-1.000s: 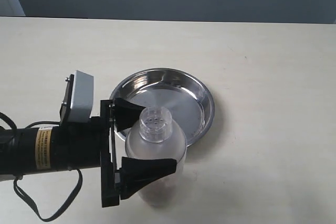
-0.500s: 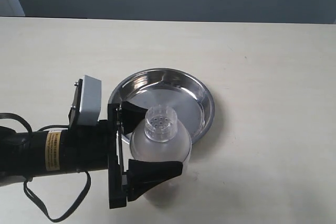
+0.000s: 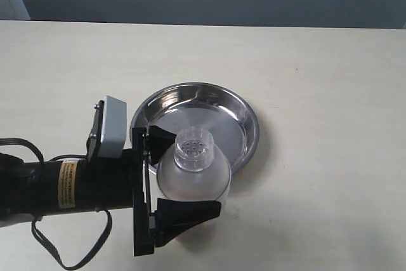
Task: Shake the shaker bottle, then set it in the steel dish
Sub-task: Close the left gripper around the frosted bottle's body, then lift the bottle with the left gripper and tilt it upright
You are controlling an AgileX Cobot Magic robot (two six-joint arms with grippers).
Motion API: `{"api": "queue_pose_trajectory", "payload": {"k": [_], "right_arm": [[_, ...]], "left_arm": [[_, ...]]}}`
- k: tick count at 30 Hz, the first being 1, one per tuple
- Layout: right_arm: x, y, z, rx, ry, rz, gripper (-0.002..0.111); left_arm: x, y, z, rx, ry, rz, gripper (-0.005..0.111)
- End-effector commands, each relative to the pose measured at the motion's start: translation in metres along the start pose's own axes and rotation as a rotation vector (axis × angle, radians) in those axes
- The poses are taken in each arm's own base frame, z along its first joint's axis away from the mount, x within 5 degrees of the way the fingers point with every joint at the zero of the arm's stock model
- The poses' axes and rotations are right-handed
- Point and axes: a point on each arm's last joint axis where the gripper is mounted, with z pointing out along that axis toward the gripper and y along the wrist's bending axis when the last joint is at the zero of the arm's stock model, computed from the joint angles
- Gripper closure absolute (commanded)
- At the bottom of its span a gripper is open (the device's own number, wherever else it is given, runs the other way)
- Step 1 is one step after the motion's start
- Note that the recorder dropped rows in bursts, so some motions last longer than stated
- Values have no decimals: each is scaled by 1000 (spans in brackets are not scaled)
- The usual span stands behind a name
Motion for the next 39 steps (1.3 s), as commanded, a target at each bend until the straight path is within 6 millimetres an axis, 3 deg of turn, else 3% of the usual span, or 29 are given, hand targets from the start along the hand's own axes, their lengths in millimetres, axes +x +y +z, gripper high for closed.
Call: {"api": "queue_pose_trajectory", "payload": {"k": [1,7,27,29,32,34,39], "right_arm": [[0,0,0,-4,-9,-6,109],[0,0,0,-4,-9,-6,109],[0,0,0,-4,-9,-6,109],[0,0,0,-4,-9,-6,109],[0,0,0,-4,-9,-6,109],[0,0,0,-4,-9,-6,109],[0,0,0,-4,-9,-6,109]], "left_arm": [[18,1,-1,-18,110,-32,24],[33,3,1,-18,155,-94,24],[38,6,5,6,171,-88,29],[37,6,5,4,170,-88,43],[37,0,11,5,167,-91,85],[37,-2,15,-18,158,-90,91],[34,-2,15,-9,150,-42,91]]}}
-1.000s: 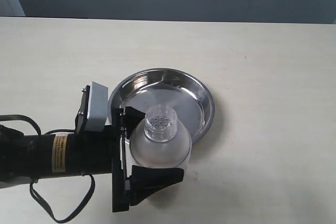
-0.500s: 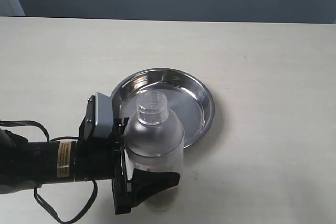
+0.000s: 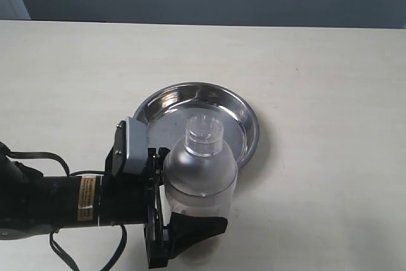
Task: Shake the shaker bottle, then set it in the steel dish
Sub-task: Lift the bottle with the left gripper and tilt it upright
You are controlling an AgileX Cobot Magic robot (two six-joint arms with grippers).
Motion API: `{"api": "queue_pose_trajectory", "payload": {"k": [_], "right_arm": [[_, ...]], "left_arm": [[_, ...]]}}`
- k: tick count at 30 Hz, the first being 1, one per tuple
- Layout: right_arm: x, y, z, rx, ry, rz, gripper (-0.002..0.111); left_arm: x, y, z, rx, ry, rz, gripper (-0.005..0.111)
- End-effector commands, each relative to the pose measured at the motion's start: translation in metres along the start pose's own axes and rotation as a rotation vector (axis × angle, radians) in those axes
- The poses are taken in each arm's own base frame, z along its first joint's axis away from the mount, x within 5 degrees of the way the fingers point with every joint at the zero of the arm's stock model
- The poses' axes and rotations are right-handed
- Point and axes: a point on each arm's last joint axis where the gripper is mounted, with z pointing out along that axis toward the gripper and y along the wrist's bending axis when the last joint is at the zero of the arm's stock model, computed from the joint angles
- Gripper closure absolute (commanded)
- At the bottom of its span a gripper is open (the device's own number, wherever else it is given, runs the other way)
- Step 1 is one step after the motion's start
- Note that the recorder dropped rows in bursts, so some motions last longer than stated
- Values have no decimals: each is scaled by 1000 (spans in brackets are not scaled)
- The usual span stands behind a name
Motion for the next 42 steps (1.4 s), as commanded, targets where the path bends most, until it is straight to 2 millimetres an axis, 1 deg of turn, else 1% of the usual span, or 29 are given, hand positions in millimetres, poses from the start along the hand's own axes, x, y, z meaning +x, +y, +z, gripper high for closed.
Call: {"api": "queue_pose_trajectory", "payload": {"k": [1,3,5,15,27,30,33,37,39,42], "right_arm": [[0,0,0,-4,-9,-6,109],[0,0,0,-4,-9,-6,109],[0,0,0,-4,-9,-6,109],[0,0,0,-4,-9,-6,109],[0,0,0,-4,-9,-6,109],[0,0,0,-4,-9,-6,109],[0,0,0,-4,-9,-6,109],[0,0,0,-4,-9,-6,109],[0,0,0,-4,-9,-6,109],[0,0,0,-4,-9,-6,109]], "left_arm": [[7,0,0,-21,74,27,92],[7,1,0,-31,70,25,97],[7,1,0,-32,70,43,107],[5,8,0,-106,47,25,106],[4,9,-1,-125,41,19,106],[5,8,0,-112,47,62,106],[0,8,-1,-120,33,105,106],[-15,7,-4,-147,-20,133,106],[-22,5,-6,-148,-41,113,106],[-26,2,-9,-146,-1,90,106]]}}
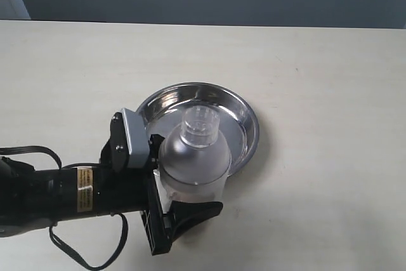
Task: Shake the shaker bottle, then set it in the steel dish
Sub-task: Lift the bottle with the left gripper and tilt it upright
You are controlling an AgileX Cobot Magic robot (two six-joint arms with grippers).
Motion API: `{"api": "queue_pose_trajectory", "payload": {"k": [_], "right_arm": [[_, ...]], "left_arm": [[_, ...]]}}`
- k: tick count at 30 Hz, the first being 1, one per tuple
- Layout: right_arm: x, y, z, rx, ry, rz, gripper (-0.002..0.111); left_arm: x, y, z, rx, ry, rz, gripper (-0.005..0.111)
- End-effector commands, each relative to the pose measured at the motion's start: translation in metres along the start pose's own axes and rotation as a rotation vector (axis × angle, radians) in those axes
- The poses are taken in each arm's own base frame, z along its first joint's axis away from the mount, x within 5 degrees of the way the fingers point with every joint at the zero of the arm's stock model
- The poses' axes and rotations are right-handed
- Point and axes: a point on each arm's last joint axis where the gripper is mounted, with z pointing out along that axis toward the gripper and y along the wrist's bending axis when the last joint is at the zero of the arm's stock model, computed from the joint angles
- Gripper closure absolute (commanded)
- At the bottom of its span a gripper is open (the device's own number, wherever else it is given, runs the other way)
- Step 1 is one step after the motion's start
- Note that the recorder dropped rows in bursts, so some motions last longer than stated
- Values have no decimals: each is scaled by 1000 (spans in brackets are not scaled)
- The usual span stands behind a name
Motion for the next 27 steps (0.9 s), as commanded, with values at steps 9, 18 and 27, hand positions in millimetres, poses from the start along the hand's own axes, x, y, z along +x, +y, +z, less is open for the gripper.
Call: {"api": "queue_pose_trajectory", "payload": {"k": [9,18,27], "right_arm": [[0,0,0,-4,-9,-6,109],[0,0,0,-4,-9,-6,109],[0,0,0,-4,-9,-6,109]], "left_arm": [[-40,-8,-20,-54,-24,-3,106],[-69,-12,-36,-122,-50,55,106],[-95,3,-34,-222,-51,67,106]]}}
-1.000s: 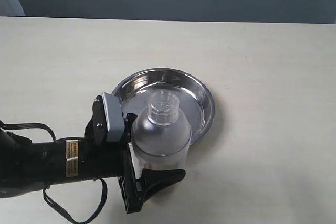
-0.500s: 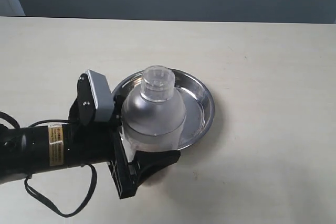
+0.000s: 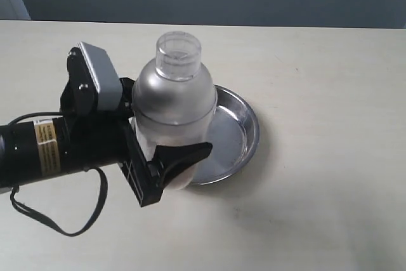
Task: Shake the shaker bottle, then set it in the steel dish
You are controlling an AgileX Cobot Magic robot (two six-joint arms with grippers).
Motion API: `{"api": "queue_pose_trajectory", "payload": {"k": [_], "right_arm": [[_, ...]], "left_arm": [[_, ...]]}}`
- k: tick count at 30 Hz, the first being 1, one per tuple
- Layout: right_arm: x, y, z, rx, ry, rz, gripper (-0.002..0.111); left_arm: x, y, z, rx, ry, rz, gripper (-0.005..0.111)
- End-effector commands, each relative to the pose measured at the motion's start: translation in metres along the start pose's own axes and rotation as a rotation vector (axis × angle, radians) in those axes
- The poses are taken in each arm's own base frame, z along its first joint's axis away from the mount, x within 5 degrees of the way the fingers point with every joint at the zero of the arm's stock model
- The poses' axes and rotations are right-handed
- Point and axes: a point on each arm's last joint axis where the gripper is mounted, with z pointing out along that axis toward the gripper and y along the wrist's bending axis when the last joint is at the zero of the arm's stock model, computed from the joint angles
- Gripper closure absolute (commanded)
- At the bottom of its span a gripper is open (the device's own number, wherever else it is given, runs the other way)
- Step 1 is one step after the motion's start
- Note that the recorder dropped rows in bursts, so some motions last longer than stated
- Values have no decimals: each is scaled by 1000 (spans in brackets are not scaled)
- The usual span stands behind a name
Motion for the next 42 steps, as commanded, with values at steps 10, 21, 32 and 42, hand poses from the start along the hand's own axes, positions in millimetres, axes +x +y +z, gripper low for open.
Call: {"api": "queue_pose_trajectory", "payload": {"k": [10,21,32,42], "right_arm": [[0,0,0,-4,-9,-6,109],[0,0,0,-4,-9,-6,109],[0,0,0,-4,-9,-6,109],[0,0,0,-4,-9,-6,109]], "left_arm": [[-30,48,1,-370,-8,4,106],[-20,88,-10,-652,-75,-347,106],[-20,50,41,-283,71,-139,106],[-11,83,37,-626,-23,-462,106]]}}
